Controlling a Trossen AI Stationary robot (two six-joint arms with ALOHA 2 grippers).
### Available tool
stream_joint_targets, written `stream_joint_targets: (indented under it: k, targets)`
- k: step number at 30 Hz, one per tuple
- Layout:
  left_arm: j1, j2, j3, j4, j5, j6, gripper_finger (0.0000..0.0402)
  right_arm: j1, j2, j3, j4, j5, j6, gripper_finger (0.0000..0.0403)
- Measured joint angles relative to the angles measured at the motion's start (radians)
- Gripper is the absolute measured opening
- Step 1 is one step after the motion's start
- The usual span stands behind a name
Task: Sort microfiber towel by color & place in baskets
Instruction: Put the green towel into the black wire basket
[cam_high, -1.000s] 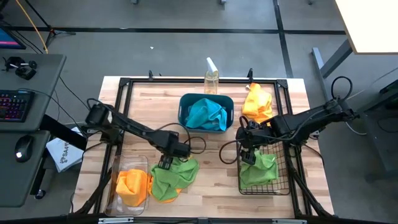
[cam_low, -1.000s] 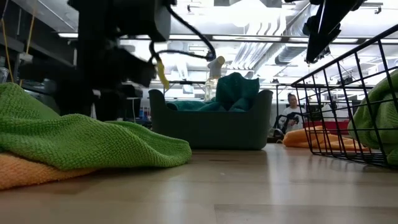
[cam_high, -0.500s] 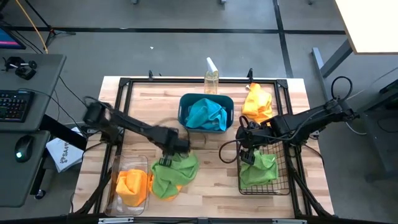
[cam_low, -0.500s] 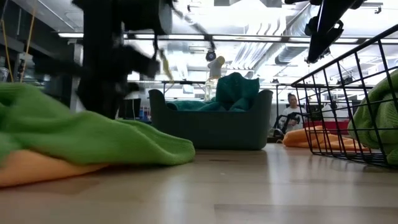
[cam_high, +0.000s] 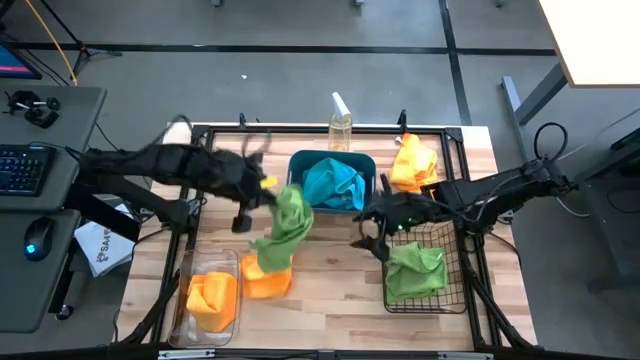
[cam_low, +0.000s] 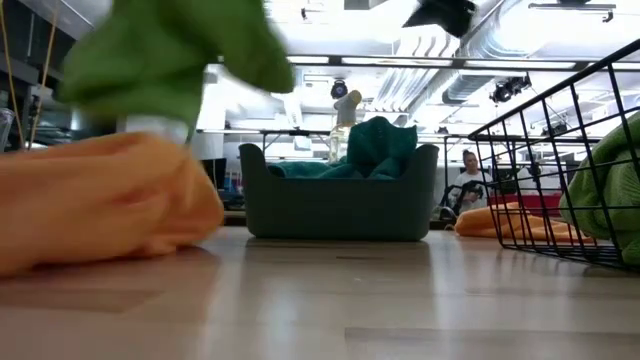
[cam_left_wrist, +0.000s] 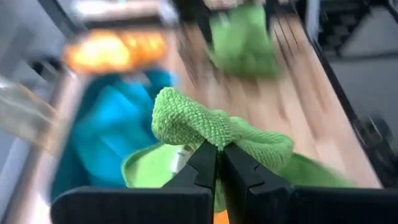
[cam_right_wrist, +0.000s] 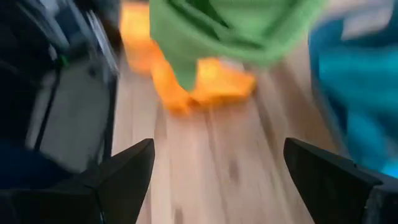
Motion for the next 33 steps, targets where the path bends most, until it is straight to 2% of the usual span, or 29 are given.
stream_joint_targets:
  k: [5, 10, 16, 22, 24, 26, 28, 30, 31, 33]
  targets:
    - [0.032, 0.074, 0.142, 0.088, -0.084, 0.102, 0.0, -0.07, 0.013, 0.0, 0.225, 0.138, -0.175, 0.0353]
    - [0.063, 0.15, 0.261, 0.158, -0.142, 0.162, 0.0, -0.119, 0.063, 0.008, 0.455, 0.185, -0.312, 0.0353]
    - [0.059, 0.229, 0.371, 0.193, -0.088, 0.193, 0.0, -0.121, 0.172, 0.121, 0.483, 0.435, -0.529, 0.0353]
    - [0.054, 0.262, 0.446, 0.217, -0.079, 0.204, 0.0, -0.12, 0.265, 0.284, 0.471, 0.448, -0.636, 0.0343]
    - [0.058, 0.262, 0.449, 0.234, -0.102, 0.203, 0.0, -0.119, 0.289, 0.342, 0.419, 0.448, -0.636, 0.0312]
    - [0.063, 0.253, 0.45, 0.252, -0.128, 0.211, 0.0001, -0.116, 0.304, 0.403, 0.334, 0.457, -0.636, 0.0255]
    - [0.066, 0.241, 0.45, 0.253, -0.173, 0.21, 0.0004, -0.111, 0.31, 0.456, 0.235, 0.466, -0.634, 0.0168]
    - [0.073, 0.226, 0.45, 0.249, -0.214, 0.199, 0.0012, -0.11, 0.31, 0.502, 0.136, 0.467, -0.614, 0.0065]
    - [0.078, 0.221, 0.45, 0.247, -0.224, 0.194, 0.0018, -0.11, 0.309, 0.522, 0.091, 0.457, -0.608, 0.0033]
    - [0.086, 0.208, 0.45, 0.233, -0.238, 0.186, 0.0033, -0.108, 0.304, 0.563, -0.007, 0.454, -0.575, 0.0026]
